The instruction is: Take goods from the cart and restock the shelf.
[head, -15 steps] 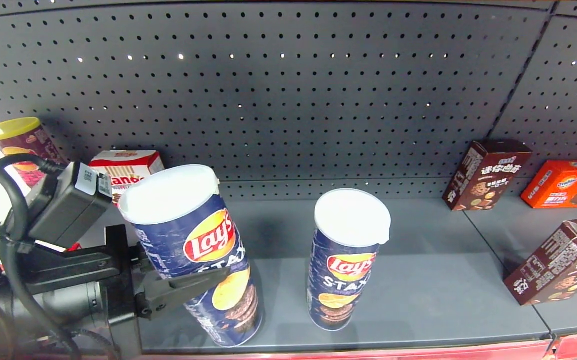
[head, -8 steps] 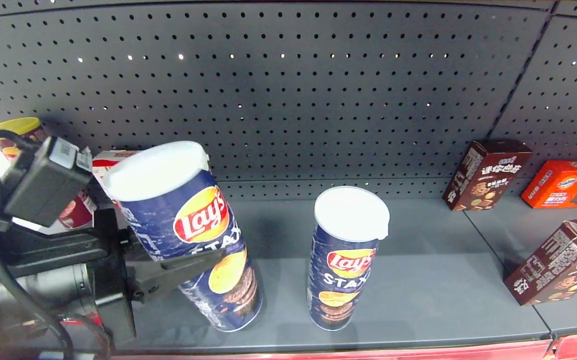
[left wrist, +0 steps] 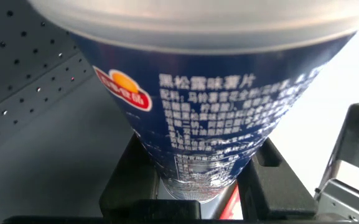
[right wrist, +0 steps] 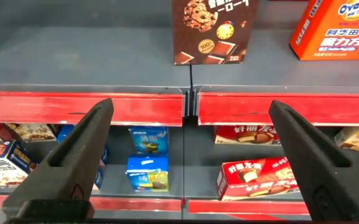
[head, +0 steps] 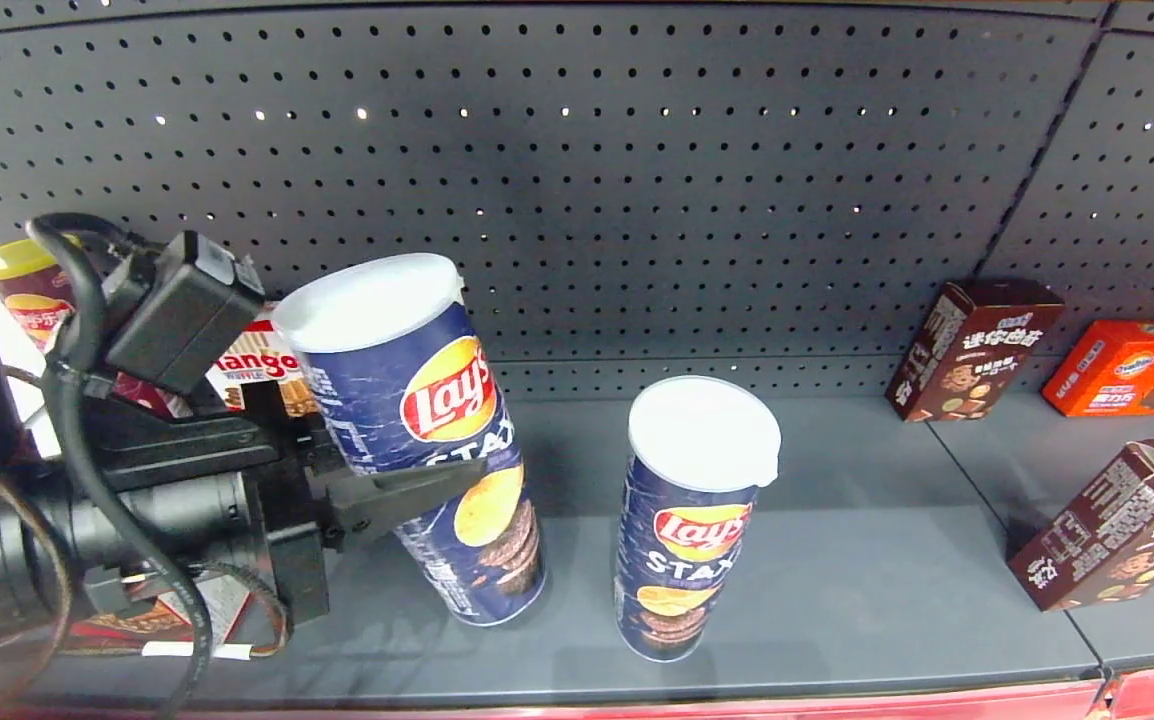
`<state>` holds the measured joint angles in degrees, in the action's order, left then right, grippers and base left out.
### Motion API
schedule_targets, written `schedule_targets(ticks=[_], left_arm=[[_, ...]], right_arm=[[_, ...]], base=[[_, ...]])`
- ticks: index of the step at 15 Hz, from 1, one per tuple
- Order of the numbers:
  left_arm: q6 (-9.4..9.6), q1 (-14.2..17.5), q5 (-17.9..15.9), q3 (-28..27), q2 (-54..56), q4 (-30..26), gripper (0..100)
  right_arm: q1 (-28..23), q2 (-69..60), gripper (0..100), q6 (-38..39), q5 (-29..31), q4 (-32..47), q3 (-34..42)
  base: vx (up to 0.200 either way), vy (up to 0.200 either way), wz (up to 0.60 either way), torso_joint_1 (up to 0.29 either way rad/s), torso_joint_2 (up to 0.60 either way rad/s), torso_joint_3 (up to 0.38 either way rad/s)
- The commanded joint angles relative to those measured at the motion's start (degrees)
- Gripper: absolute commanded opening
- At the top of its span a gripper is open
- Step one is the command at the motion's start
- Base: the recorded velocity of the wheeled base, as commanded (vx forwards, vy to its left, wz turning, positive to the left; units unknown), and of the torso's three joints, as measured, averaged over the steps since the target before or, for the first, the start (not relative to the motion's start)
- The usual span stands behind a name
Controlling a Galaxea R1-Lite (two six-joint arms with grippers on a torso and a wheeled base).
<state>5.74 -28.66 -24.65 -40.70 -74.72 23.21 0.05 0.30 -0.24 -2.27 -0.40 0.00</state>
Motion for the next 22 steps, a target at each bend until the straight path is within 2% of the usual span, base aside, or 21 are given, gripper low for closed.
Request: schedule_targets(ticks=[1, 2, 3, 5, 7, 8, 9, 12, 15, 16, 17, 19, 22], left_arm=[[2.87, 0.0, 1.6, -4.8, -7.5, 0.5, 0], [6.12, 0.1, 3.1, -7.5, -10.9, 0.5, 0], [7.35, 0.4, 2.9, -9.7, -13.4, 0.6, 0], [8.06, 1.2, 1.8, -15.0, -18.9, 0.6, 0], [7.79, 1.8, -1.8, -17.8, -21.3, 0.1, 0], [7.79, 2.2, -7.4, -19.2, -22.7, -0.2, 0], [7.88, 2.5, -9.4, -20.9, -24.4, -0.1, 0], [7.97, 2.7, -7.7, -26.4, -29.3, -0.1, 0], [9.90, 3.9, -6.8, -32.5, -33.6, -0.4, 0], [9.99, 4.1, -6.8, -33.7, -34.2, -1.2, 0], [11.22, 4.1, -6.8, -35.3, -34.6, -4.0, 0], [13.68, 4.8, -6.8, -36.6, -34.9, -6.7, 0], [14.03, 5.0, -6.8, -37.3, -36.0, -7.2, 0]], right_arm=[[0.0, 0.1, 100, 0.0, 0.0, 0.0, 0.0], [0.0, 0.1, 100, 0.0, 0.0, 0.0, 0.0], [0.0, 0.1, 100, 0.0, 0.0, 0.0, 0.0], [0.0, 0.1, 100, 0.0, 0.0, 0.0, 0.0], [0.0, 0.1, 100, 0.0, 0.0, 0.0, 0.0], [0.0, 0.1, 100, 0.0, 0.0, 0.0, 0.0], [0.0, 0.1, 100, 0.0, 0.0, 0.0, 0.0], [0.0, 0.1, 100, 0.0, 0.0, 0.0, 0.0], [0.0, 0.1, 100, 0.0, 0.0, 0.0, 0.0], [0.0, 0.1, 100, 0.0, 0.0, 0.0, 0.0], [0.0, 0.1, 100, 0.0, 0.0, 0.0, 0.0], [0.0, 0.1, 100, 0.0, 0.0, 0.0, 0.0], [0.0, 0.1, 100, 0.0, 0.0, 0.0, 0.0]], base=[[0.000, 0.000, 0.00, 0.000, 0.00, 0.000], [0.000, 0.000, 0.00, 0.000, 0.00, 0.000], [0.000, 0.000, 0.00, 0.000, 0.00, 0.000], [0.000, 0.000, 0.00, 0.000, 0.00, 0.000], [0.000, 0.000, 0.00, 0.000, 0.00, 0.000], [0.000, 0.000, 0.00, 0.000, 0.00, 0.000], [0.000, 0.000, 0.00, 0.000, 0.00, 0.000], [0.000, 0.000, 0.00, 0.000, 0.00, 0.000], [0.000, 0.000, 0.00, 0.000, 0.00, 0.000], [0.000, 0.000, 0.00, 0.000, 0.00, 0.000], [0.000, 0.000, 0.00, 0.000, 0.00, 0.000], [0.000, 0.000, 0.00, 0.000, 0.00, 0.000], [0.000, 0.000, 0.00, 0.000, 0.00, 0.000]])
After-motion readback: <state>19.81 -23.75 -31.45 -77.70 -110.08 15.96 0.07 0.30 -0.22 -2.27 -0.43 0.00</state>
